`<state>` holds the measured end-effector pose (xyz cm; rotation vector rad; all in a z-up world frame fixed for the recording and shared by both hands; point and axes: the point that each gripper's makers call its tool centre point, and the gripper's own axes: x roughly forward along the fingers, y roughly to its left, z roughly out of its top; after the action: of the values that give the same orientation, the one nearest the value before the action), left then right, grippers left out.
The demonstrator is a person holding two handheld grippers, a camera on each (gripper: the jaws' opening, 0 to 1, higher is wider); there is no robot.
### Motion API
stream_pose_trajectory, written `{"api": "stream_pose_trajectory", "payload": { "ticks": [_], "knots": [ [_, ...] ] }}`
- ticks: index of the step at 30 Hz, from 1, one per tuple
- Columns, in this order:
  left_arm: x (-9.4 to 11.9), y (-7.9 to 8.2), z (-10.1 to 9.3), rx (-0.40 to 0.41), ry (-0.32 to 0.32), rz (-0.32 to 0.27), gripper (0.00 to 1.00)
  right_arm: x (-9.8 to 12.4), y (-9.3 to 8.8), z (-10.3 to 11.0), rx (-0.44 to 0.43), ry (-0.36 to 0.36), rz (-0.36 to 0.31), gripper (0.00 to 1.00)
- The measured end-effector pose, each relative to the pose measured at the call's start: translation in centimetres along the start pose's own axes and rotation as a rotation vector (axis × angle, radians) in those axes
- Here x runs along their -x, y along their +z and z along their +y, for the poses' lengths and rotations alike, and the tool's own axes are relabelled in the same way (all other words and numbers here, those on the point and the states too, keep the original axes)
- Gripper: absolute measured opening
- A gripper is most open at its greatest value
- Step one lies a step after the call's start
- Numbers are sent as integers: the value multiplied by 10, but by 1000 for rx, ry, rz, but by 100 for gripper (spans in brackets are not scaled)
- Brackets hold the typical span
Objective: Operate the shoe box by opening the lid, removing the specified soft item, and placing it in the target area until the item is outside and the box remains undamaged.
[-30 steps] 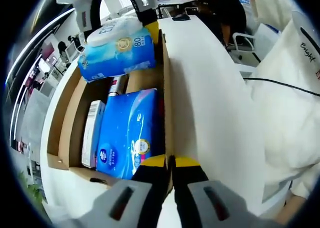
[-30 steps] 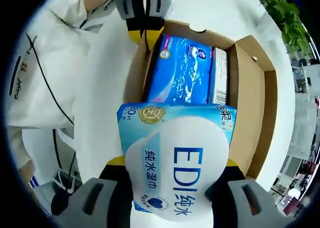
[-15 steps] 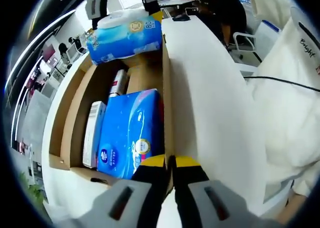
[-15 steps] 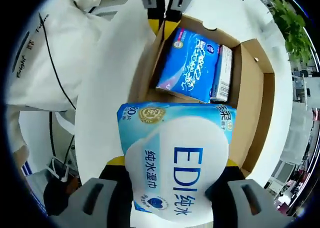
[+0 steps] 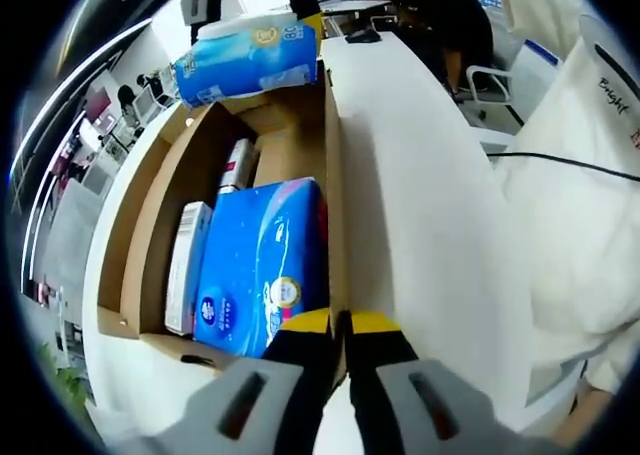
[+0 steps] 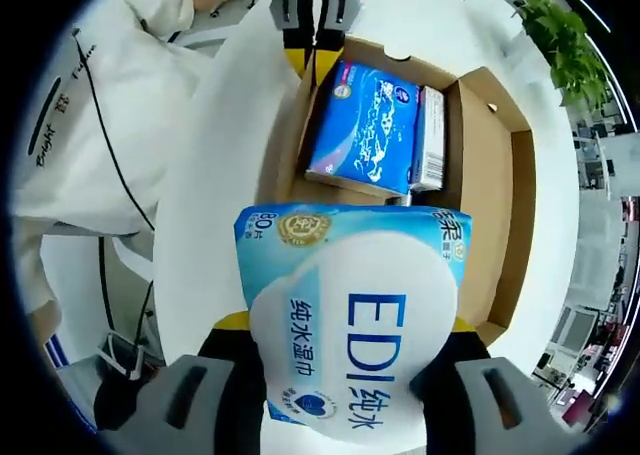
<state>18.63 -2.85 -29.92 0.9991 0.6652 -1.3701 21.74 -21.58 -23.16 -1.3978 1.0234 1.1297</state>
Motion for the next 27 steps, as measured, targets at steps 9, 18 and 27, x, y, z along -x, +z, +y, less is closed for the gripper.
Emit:
{"api": "stream_pose_trajectory", "payload": {
  "ticks": [9, 18, 27],
  "knots": [
    [0, 0, 0, -4, -1, -5, 3, 1, -14, 0, -22, 1, 7, 61],
    [1, 0, 1, -11, 5, -4, 4, 3, -22, 3, -73, 10, 0, 61],
    [1, -1, 1, -14, 5, -3, 4, 4, -43, 0, -104, 5, 16, 61]
  ]
}}
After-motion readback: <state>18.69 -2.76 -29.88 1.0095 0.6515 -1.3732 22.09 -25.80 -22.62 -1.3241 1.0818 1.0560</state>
